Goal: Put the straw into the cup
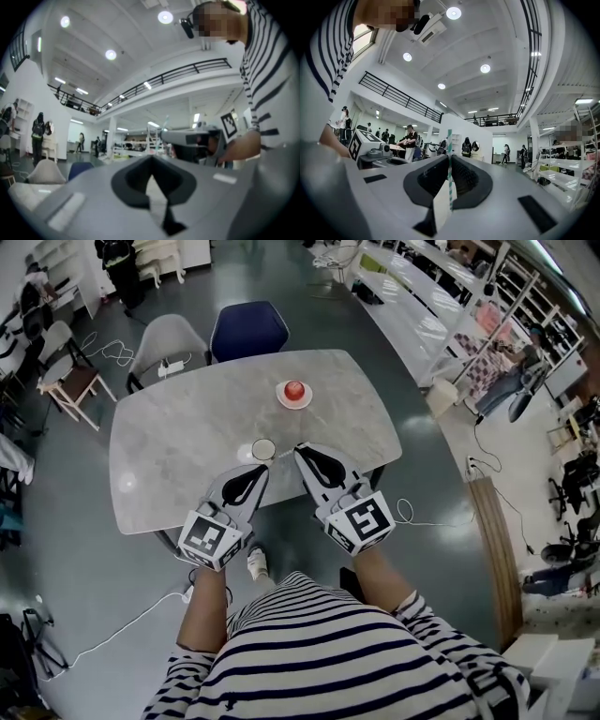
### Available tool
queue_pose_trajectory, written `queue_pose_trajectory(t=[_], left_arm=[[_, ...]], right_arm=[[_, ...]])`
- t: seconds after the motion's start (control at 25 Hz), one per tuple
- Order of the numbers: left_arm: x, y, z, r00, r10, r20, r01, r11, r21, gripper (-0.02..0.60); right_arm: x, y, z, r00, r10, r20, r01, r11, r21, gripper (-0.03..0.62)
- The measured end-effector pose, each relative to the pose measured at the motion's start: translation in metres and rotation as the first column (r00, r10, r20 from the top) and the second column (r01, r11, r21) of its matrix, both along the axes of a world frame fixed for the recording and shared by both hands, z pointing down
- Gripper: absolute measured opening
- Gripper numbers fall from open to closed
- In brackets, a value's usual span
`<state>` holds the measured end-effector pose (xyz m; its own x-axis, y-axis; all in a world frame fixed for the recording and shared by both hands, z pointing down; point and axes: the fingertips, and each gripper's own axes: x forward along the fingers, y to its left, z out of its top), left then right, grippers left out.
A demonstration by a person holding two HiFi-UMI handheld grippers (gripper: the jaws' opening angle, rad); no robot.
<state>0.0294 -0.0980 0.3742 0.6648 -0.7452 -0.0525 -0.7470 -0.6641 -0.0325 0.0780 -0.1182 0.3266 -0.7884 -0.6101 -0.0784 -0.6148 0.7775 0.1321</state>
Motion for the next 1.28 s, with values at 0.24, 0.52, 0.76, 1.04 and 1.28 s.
queue_pose_trajectory(t=[0.24, 0.52, 0.76, 1.04, 1.28], left_arm=[[-0.035, -0.054, -0.001, 1.0, 0.003, -0.014, -0.003, 1.0, 0.008, 0.006], [-0.072, -0.099, -0.001, 1.0, 0.027, -0.011, -0.027, 0.999, 0.022, 0.006], [-0.088, -0.118, 0.006, 0.999, 0.049, -0.015, -0.049, 0.999, 0.006, 0.006], [-0.093, -0.136, 0.016, 0.997, 0.068, -0.024, -0.068, 0.998, -0.017, 0.006], [-0.091, -0.153, 0.022, 0.999, 0.051, -0.019, -0.052, 0.998, -0.028, 0.006]], right_arm=[[-0.031, -0.052, -0.001, 1.0, 0.018, -0.009, -0.018, 1.0, 0.004, 0.025], [-0.065, -0.094, 0.008, 0.999, 0.049, -0.008, -0.049, 0.999, 0.002, 0.025], [-0.075, -0.116, 0.028, 0.995, 0.091, -0.026, -0.092, 0.995, -0.041, 0.025], [-0.072, -0.14, 0.063, 0.991, 0.119, -0.053, -0.125, 0.985, -0.119, 0.025], [-0.072, -0.159, 0.101, 0.99, 0.095, -0.102, -0.113, 0.974, -0.195, 0.025]])
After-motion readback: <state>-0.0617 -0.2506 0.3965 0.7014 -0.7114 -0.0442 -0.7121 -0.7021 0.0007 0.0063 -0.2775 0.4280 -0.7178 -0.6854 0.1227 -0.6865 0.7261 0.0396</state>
